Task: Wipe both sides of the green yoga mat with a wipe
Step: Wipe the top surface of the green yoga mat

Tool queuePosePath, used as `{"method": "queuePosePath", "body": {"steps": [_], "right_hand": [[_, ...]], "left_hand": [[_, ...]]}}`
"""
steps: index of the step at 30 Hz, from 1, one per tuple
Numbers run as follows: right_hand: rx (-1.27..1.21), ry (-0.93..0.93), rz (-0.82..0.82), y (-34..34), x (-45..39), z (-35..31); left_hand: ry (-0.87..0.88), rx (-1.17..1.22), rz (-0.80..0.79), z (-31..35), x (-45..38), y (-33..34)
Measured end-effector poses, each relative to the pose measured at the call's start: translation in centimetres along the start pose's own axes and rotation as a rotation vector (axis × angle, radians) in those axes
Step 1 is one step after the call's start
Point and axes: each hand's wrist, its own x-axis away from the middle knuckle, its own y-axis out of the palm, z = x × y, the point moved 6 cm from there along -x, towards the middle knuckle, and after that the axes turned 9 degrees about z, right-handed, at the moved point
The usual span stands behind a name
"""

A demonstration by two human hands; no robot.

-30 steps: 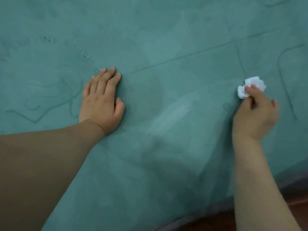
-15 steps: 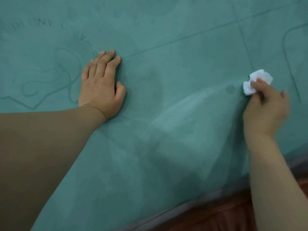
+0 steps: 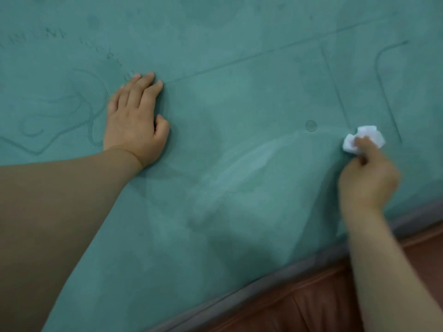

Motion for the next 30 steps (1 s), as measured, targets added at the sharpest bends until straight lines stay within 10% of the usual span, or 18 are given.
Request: {"method": "queuePosePath", "body": {"steps": [2, 8, 13, 16, 21, 24, 30], "right_hand": [[-0.032, 0.25, -0.073, 2.6, 2.8, 1.0], [-0.508, -0.449, -0.428, 3.7, 13.8, -11.6], [0.123, 0.217, -0.216, 3.7, 2.4, 6.4], [0.057, 0.343, -0.249, 4.6, 2.5, 5.8], [-0.257, -0.706, -0.748, 3.3, 17.8, -13.8], [-0.493, -0.355, -0.685, 3.5, 13.0, -8.7], [0.241, 0.302, -0.439, 2.6, 2.9, 7.3]], "left_hand": [[0.001, 0.0, 0.003, 0.0, 0.0, 0.0], [-0.005, 0.02, 0.006, -0.1, 0.0, 0.0], [0.0, 0.011, 0.001, 0.0, 0.1, 0.0], [-0.003, 0.008, 0.005, -0.2, 0.0, 0.0], [0.014, 0.031, 0.014, -0.3, 0.0, 0.0], [0.011, 0.041, 0.006, -0.2, 0.0, -0.1], [0.004, 0.045, -0.016, 0.0, 0.0, -0.2]]}}
